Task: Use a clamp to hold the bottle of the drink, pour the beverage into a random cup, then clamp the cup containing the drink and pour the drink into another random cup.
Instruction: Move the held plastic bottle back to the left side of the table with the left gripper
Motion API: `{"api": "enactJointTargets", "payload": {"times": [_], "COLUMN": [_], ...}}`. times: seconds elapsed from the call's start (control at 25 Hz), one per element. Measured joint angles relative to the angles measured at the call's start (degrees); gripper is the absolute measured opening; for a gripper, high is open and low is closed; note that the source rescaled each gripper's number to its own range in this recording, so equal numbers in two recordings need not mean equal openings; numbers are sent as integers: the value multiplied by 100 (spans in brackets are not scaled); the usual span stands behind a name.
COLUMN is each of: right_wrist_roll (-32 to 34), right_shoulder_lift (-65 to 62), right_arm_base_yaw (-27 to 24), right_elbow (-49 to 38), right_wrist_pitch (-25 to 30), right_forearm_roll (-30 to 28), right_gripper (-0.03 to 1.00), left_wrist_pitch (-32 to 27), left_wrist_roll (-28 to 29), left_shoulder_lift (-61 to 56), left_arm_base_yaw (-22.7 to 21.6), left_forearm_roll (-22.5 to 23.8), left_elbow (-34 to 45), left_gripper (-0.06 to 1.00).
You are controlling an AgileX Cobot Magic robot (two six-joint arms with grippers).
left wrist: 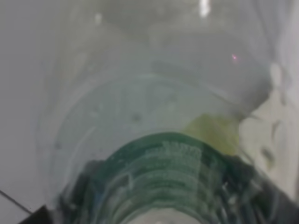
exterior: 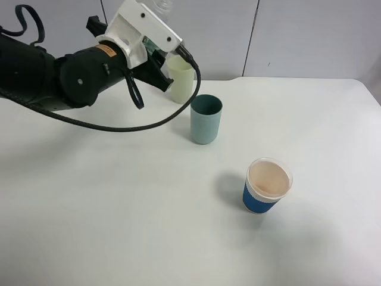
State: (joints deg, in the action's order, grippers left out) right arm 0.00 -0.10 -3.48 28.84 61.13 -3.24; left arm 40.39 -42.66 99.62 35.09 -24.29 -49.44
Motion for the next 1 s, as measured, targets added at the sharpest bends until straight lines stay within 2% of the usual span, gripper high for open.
{"api": "enactJointTargets", "payload": {"times": [0.24,0.4,0.52,0.76,1.0], "right_wrist_roll": [0,0,0,0,0], "right_shoulder_lift": [0,0,0,0,0], "right_arm_base_yaw": [0,0,0,0,0], "right_elbow": [0,0,0,0,0], "right_wrist_pitch": [0,0,0,0,0], "right_forearm_roll": [0,0,0,0,0], "right_gripper": [79,79,79,79,79], "left_wrist_pitch": [53,678,1338,2233,2561], "left_wrist_roll": [3004,4190,4509,4620,4675], "left_shoulder_lift": [-339,-341,-346,-346,-352], "left_arm_base_yaw": [-454,-819,-1061,-1459,-1778], "left_forearm_roll": [1634,2379,2589,2773,2829], "left_elbow": [519,981,1403,2181,2535], "left_gripper": [8,8,8,8,8]}}
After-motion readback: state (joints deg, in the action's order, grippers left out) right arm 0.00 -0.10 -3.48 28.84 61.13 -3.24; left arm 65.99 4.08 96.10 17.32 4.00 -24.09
